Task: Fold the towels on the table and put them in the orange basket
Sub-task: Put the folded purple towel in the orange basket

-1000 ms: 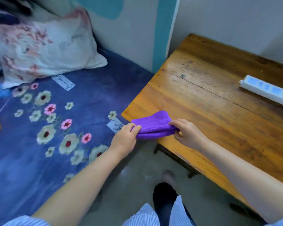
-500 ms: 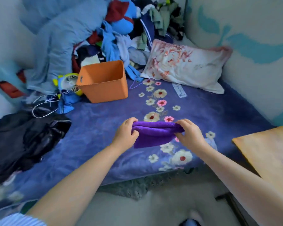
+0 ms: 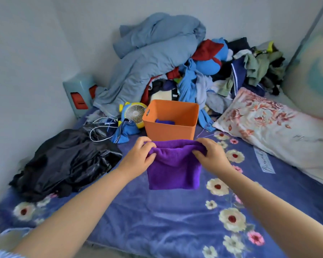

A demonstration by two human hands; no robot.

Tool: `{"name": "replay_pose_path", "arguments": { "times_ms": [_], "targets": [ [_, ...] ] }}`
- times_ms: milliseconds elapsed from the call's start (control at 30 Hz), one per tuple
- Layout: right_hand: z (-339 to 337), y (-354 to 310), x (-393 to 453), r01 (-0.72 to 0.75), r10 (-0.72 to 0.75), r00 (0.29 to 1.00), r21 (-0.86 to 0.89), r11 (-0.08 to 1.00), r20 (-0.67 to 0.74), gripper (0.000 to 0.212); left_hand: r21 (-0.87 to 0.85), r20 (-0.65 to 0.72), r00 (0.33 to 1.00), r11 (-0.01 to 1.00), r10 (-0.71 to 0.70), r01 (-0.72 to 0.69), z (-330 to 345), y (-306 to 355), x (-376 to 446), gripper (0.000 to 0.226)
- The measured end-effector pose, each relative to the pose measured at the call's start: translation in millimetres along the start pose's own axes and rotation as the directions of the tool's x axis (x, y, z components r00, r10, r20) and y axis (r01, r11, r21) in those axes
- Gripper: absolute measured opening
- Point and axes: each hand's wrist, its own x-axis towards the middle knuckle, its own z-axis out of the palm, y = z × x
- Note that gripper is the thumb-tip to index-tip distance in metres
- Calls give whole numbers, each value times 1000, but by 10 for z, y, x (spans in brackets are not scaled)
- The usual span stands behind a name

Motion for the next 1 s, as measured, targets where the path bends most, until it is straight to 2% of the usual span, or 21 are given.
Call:
{"name": "replay_pose_path", "arguments": {
  "times_ms": [200,333,433,600,767,867,1000],
  "targets": [
    [53,269,1125,40,-41,997,18,999,66,31,-17,95,992,997,-79,81,-8,-320,1014,15],
    [149,521,1731,17,-19,991,13,1000,134,34,-57,58,988,988,-143,146,47,-487,1584,3],
    [276,607,2055,-8,7,989,10,1000,148,35,-57,54,984,983,-169,172,94,-636,1910,9],
    [473,718,2600,-58,56,994,16,998,91,32,-134,19,987,977,-162,163,192,-1002,2571,19],
    [686,884,3136,-150,150,989,-3,989,-10,35,-322,-5,979,927,-205,193,413,-1377,3306,45],
    [826,995,3503,-214,211,973,-20,977,-93,34,-378,1,976,903,-219,203,582,-1572,3770,44],
    [1062,1234,3877,-285,280,946,-7,958,-164,34,-342,-5,988,929,-154,143,888,-1780,4275,31]
  ]
}}
